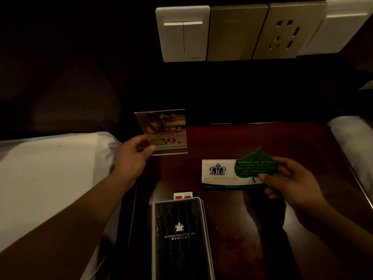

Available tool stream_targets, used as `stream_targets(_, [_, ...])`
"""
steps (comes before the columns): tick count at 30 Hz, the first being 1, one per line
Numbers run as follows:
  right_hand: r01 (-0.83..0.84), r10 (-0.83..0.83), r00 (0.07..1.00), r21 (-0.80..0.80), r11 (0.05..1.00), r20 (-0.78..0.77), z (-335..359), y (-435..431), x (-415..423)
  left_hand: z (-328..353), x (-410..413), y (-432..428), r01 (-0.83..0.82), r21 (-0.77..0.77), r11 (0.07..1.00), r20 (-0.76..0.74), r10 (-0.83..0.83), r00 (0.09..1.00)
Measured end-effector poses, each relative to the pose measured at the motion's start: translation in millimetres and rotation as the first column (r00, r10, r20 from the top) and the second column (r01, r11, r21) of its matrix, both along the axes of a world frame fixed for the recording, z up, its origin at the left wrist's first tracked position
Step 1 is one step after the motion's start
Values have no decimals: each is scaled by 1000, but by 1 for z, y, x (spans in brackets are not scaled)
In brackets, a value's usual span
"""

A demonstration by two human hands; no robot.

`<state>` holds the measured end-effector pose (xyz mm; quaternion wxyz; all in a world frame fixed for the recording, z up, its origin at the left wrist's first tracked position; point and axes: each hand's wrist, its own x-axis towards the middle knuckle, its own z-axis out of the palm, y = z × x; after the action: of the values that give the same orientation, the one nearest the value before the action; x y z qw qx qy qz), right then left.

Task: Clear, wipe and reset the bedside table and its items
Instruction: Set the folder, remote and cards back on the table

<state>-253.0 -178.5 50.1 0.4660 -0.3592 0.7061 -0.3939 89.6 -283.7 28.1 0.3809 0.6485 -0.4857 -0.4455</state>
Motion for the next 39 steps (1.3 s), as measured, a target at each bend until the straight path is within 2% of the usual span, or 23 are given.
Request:
stream_targets(6, [-22, 22, 999, -8, 1000, 35, -6, -1, 4, -4, -6, -6, -66, -23, 998, 14, 66, 998])
stream_targets(10, [11, -10, 999, -17, 1000, 46, -10, -4, 3, -5, 0, -3, -39, -10, 999, -17, 39, 999])
stream_targets(17, [124, -110, 985, -104, 987, 130, -11, -48, 12, -10, 1, 9, -140, -7, 990, -258, 133, 957])
stream_targets(22, [97, -86, 991, -108, 989, 106, -15, -76, 24, -18, 0, 30, -201, 11, 980, -285, 196, 938])
stream_targets(29, [115, -110, 993, -123, 986, 51, -23, -93, 33, -21, 4, 38, -116, -1, 993, -217, 113, 970])
stream_targets(39, [86, -81, 996, -133, 987, 43, -24, -98, 30, -26, -6, 38, -98, 2, 995, -161, 97, 982])
